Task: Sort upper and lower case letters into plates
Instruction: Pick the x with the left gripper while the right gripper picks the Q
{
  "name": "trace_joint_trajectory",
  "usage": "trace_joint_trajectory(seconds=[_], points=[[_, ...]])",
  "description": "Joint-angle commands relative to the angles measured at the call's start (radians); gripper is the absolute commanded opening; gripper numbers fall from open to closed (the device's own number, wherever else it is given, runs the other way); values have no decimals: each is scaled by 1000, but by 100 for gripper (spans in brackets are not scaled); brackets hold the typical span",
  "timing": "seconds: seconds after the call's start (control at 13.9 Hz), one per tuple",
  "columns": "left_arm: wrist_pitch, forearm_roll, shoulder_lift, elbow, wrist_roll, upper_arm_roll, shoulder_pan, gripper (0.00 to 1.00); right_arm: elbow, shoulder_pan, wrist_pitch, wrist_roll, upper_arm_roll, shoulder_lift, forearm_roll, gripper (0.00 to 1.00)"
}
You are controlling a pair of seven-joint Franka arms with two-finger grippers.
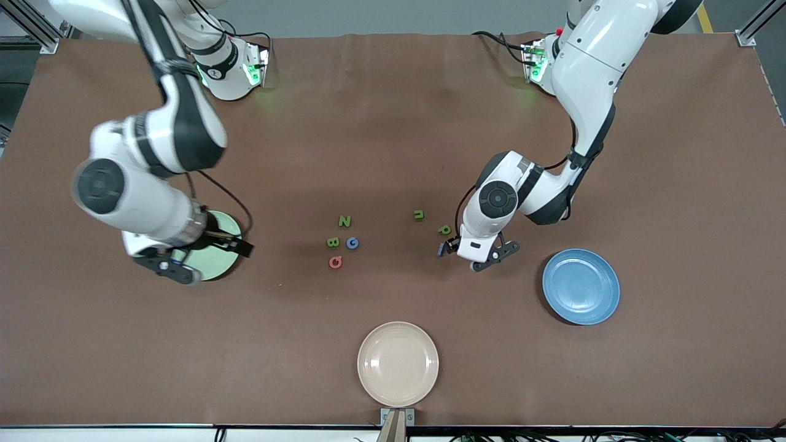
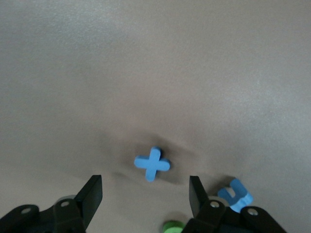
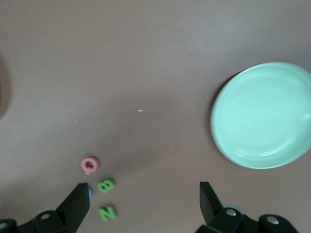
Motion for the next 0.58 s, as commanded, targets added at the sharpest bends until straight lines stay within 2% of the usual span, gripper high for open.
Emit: trace_joint_trajectory(seconds=[0.0,0.36,0.43,0.5], points=[[24,25,25,21,-24,10,-6,78,10,68,96,134,-10,92,5,100],[27,52,32,21,-36,16,-2,63,18,163,261,289,-10,225,24,100],[27,52,33,21,-50,14,-3,60,20,177,277,309,-10,241,22,96],[27,52,32,21,-53,14,-5,52,23,193,289,318,-11,256,22,86]])
